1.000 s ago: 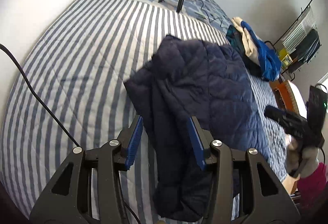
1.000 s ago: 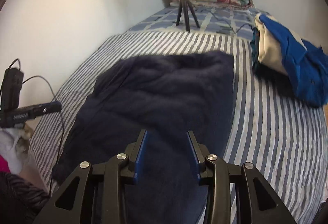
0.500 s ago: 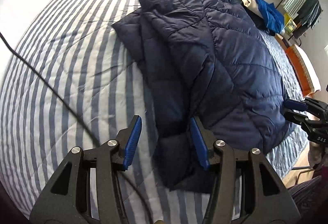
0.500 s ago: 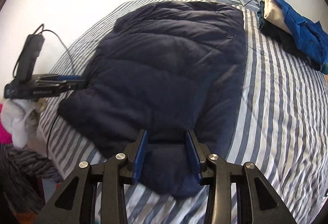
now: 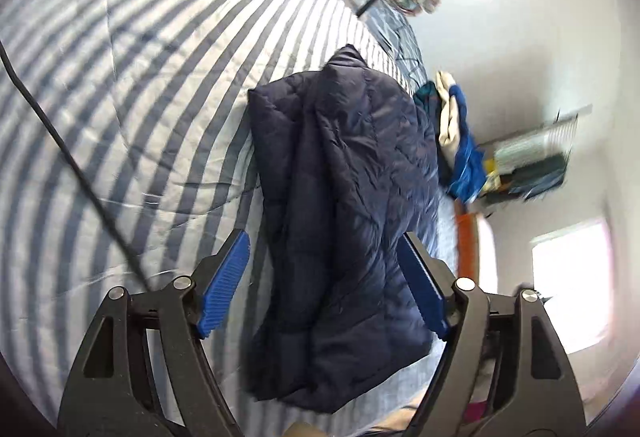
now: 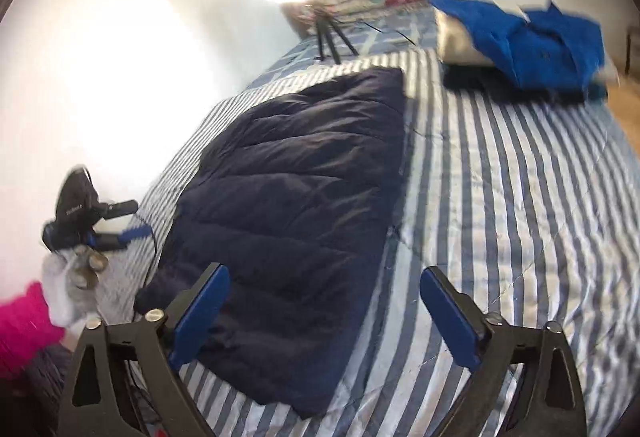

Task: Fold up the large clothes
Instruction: 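Grasp the folded jacket bundle from both sides with both tools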

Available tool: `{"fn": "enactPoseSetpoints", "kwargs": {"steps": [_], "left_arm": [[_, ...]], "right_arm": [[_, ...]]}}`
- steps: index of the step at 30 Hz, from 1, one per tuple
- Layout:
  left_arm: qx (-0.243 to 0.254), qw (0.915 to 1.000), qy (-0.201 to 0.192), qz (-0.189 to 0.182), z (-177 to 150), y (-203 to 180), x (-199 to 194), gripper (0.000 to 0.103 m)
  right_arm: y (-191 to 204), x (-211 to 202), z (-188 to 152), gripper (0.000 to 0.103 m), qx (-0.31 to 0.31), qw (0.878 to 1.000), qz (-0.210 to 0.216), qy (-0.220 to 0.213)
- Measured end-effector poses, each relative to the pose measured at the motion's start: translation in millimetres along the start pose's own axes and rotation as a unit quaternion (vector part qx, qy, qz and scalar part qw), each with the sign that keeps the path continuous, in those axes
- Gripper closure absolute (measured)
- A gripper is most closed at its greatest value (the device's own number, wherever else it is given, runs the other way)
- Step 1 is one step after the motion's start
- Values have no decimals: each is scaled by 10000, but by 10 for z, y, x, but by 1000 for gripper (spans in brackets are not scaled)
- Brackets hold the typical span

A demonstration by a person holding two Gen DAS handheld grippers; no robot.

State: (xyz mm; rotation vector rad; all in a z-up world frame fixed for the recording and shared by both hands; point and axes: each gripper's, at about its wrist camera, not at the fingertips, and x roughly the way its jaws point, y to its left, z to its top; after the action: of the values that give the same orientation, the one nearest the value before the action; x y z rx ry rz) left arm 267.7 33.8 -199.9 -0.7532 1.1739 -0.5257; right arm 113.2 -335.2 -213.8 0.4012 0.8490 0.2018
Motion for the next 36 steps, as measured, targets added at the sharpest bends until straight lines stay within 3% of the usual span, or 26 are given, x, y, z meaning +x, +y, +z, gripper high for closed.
{"fn": "enactPoseSetpoints", "kwargs": {"steps": [7, 14, 22, 30, 36], "left_arm": [[-362, 9981, 283, -415, 230, 183, 311, 24], [-265, 9956, 669, -599, 285, 317, 505, 24], [-79, 9873, 1020, -1213, 399, 348, 700, 24], [89, 9858, 1152, -1219, 537, 121, 925, 25], [408, 9888, 1163, -841, 514, -99, 1095, 25]], "right_arm": [[-394, 206, 37, 4, 718, 9963, 397, 264], [-547, 376, 14, 5, 849, 9940, 563, 408], [-577, 570, 29, 6, 836, 9916, 795, 592], [-622, 696, 120, 6, 1014, 9865, 1157, 568], [-638, 842, 225, 6, 1174, 9812, 1432, 550]]}}
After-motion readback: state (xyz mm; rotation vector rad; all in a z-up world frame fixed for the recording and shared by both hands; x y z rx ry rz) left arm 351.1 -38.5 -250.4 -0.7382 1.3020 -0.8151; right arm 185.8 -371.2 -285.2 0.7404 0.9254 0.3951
